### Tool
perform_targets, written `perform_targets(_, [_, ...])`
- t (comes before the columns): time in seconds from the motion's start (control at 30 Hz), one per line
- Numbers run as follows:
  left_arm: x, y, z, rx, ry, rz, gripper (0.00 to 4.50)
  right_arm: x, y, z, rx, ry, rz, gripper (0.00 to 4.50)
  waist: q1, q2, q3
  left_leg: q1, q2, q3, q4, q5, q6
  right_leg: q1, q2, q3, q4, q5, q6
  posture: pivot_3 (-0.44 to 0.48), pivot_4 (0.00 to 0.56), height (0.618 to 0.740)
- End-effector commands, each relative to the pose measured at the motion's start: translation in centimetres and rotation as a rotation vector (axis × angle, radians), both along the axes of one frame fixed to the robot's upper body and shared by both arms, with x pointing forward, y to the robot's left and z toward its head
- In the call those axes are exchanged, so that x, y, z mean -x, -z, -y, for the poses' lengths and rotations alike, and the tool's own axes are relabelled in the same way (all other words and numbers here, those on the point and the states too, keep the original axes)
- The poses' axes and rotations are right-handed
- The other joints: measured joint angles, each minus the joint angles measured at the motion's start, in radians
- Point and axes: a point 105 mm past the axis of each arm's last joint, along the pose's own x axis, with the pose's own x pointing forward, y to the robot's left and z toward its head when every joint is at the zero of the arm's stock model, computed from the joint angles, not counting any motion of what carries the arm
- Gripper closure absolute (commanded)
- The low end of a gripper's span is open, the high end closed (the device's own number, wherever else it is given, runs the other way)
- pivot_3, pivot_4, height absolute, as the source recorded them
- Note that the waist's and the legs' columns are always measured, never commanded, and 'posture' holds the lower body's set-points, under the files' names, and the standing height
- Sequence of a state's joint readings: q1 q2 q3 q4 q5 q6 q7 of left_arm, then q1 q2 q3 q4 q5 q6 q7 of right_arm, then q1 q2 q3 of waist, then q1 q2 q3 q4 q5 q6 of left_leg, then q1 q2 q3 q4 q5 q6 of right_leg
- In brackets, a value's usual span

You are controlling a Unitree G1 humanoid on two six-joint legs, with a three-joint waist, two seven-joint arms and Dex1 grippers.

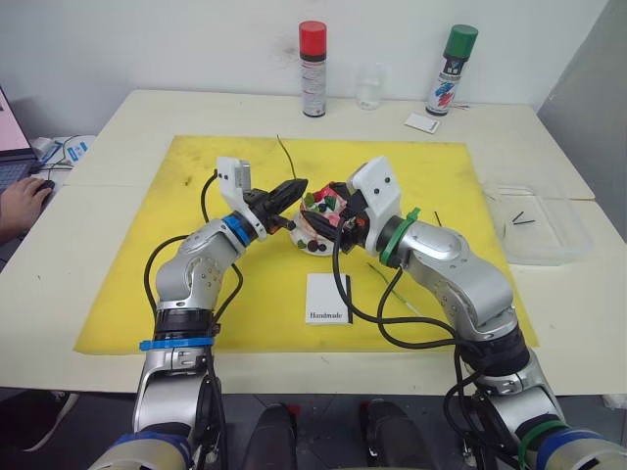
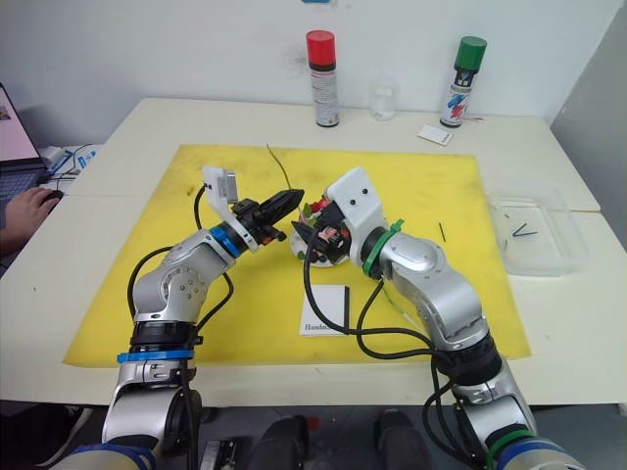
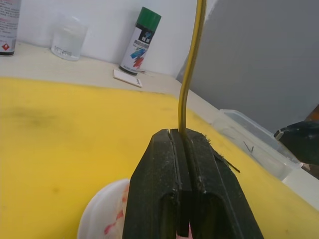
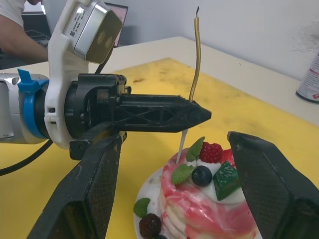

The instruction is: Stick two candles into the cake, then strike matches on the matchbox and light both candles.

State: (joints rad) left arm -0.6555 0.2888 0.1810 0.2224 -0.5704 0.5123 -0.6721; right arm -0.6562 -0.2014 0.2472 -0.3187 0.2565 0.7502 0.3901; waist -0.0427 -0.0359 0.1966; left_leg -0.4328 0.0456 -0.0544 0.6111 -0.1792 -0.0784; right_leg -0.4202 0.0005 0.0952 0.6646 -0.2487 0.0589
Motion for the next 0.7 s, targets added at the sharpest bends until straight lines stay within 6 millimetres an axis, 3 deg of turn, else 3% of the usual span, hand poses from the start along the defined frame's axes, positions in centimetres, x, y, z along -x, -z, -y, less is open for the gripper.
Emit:
perform_targets(0.03, [0.3, -0.5, 0.2, -0.016, 0.016, 0.043, 4.50, 0.5, -1.9, 0.2, -0.031, -0.001, 0.068, 0.97, 0.000, 0.000, 0.000, 0.000, 0.000, 0.000, 0.000, 0.000, 0.000, 0.000, 0.000, 0.000, 0.000, 0.000, 0.000, 0.000, 0.150, 0.740])
perform_targets(0.5, [1.4, 1.4, 1.1, -0.077, -0.038, 0.118, 4.50, 0.5, -1.8, 0.3, -0.029, 0.005, 0.071, 0.97, 0.002, 0.000, 0.000, 0.000, 0.000, 0.000, 0.000, 0.000, 0.000, 0.000, 0.000, 0.000, 0.000, 0.000, 0.000, 0.000, 0.150, 0.740])
perform_targets(0.7, [1.6, 3.9, 1.8, -0.123, -0.072, 0.113, 4.50, 0.4, -1.9, 0.2, -0.033, 0.005, 0.075, 0.97, 0.004, 0.000, -0.001, 0.001, 0.000, 0.000, 0.001, 0.000, 0.000, 0.001, 0.000, 0.000, 0.000, 0.000, 0.000, 0.000, 0.150, 0.740])
